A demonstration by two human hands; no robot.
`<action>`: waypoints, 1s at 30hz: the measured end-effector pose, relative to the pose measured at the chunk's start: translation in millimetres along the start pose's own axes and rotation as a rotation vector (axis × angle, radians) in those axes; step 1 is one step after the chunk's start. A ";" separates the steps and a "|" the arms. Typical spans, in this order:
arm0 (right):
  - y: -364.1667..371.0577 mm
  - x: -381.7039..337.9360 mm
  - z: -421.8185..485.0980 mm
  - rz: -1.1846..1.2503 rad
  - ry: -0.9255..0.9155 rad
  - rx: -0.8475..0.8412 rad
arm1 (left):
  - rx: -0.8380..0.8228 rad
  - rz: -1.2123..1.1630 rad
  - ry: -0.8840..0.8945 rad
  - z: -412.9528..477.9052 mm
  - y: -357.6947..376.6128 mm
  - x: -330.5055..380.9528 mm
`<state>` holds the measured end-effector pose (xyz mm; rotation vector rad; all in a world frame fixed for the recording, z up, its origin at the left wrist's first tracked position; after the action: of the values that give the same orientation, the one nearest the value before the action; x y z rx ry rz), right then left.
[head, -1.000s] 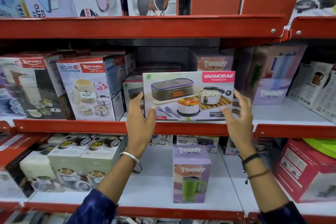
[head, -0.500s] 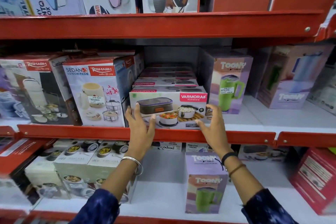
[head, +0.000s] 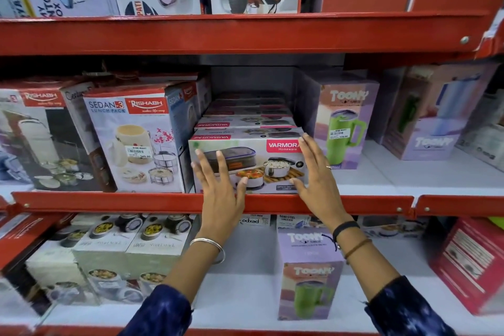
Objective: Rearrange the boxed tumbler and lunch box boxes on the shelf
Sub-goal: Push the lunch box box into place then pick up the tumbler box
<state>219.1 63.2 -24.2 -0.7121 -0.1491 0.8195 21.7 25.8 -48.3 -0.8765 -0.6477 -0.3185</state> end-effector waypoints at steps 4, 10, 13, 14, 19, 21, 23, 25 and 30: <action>-7.3 -1.0 -8.7 -0.009 -0.034 -0.001 | 0.002 -0.098 -0.031 -7.2 1.1 5.2; -19.7 -1.5 -73.9 0.250 0.128 0.212 | -0.061 -0.310 0.209 -57.0 12.7 16.2; -17.6 3.6 -122.5 0.396 0.286 0.249 | -0.143 -0.368 0.250 -91.2 29.8 10.6; -14.9 5.4 -138.6 0.433 0.345 0.248 | -0.172 -0.377 0.235 -102.5 38.0 5.5; 8.2 19.2 -199.8 0.583 0.622 0.085 | -0.390 -0.366 -0.088 -148.5 89.7 -33.5; 18.9 26.9 -215.9 0.661 0.680 -0.035 | -0.534 -0.373 -0.276 -160.6 105.4 -47.2; 27.6 33.0 -226.7 0.705 0.731 -0.159 | -0.624 -0.378 -0.392 -168.3 116.9 -56.2; 34.8 36.8 -233.4 0.686 0.755 -0.255 | -0.637 -0.385 -0.431 -174.4 125.1 -59.0; 40.0 38.6 -246.0 0.701 0.789 -0.190 | -0.553 -0.529 -0.538 -186.1 127.3 -54.2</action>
<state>315.5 -19.2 -242.1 -1.2481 0.7832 1.1273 118.0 -44.1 -247.5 -1.3314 -1.3354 -0.7748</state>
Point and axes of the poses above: each hand's wrist, its own z-axis towards the middle knuckle, its own y-axis out of the palm, x = y × z, the point moved 1 cm from there along z, towards the middle knuckle, and after that the axes turned 13 degrees about -y, right-handed, at the moved point
